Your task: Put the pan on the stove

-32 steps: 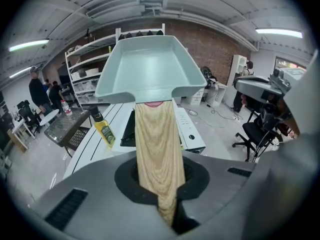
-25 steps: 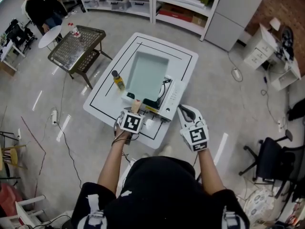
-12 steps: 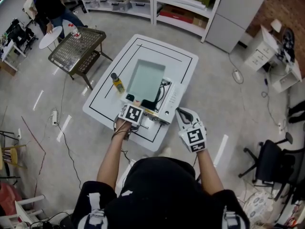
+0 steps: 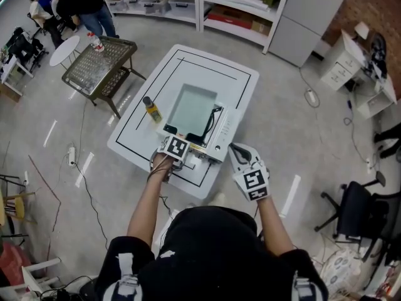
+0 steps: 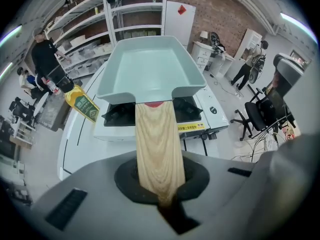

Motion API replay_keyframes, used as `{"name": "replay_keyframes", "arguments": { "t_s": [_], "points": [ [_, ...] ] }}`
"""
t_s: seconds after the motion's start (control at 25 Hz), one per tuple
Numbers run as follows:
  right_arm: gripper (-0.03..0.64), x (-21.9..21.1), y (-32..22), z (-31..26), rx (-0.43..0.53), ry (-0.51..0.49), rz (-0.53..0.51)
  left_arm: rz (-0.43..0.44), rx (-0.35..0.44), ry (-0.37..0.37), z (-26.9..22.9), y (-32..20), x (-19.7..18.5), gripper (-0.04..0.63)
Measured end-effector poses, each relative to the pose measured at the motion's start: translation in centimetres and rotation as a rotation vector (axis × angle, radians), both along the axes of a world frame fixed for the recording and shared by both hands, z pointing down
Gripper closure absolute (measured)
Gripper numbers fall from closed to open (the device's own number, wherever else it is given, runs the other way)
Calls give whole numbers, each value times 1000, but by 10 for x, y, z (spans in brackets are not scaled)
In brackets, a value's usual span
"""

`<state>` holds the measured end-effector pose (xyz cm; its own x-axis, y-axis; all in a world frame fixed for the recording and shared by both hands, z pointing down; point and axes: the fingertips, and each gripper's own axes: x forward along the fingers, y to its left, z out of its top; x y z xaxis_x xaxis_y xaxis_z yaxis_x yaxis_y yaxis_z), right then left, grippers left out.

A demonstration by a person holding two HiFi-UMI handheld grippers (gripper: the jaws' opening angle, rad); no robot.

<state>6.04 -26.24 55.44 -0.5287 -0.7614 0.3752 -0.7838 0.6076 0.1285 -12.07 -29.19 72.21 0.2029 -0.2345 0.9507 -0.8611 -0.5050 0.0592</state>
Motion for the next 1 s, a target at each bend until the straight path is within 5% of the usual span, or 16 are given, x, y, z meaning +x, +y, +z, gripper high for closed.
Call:
{"name": "replay_keyframes", "arguments": {
  "t_s": [1.0],
  "points": [
    [580, 0, 0, 15, -36, 2, 8, 17, -87, -85, 17, 3, -12, 550]
  ]
}}
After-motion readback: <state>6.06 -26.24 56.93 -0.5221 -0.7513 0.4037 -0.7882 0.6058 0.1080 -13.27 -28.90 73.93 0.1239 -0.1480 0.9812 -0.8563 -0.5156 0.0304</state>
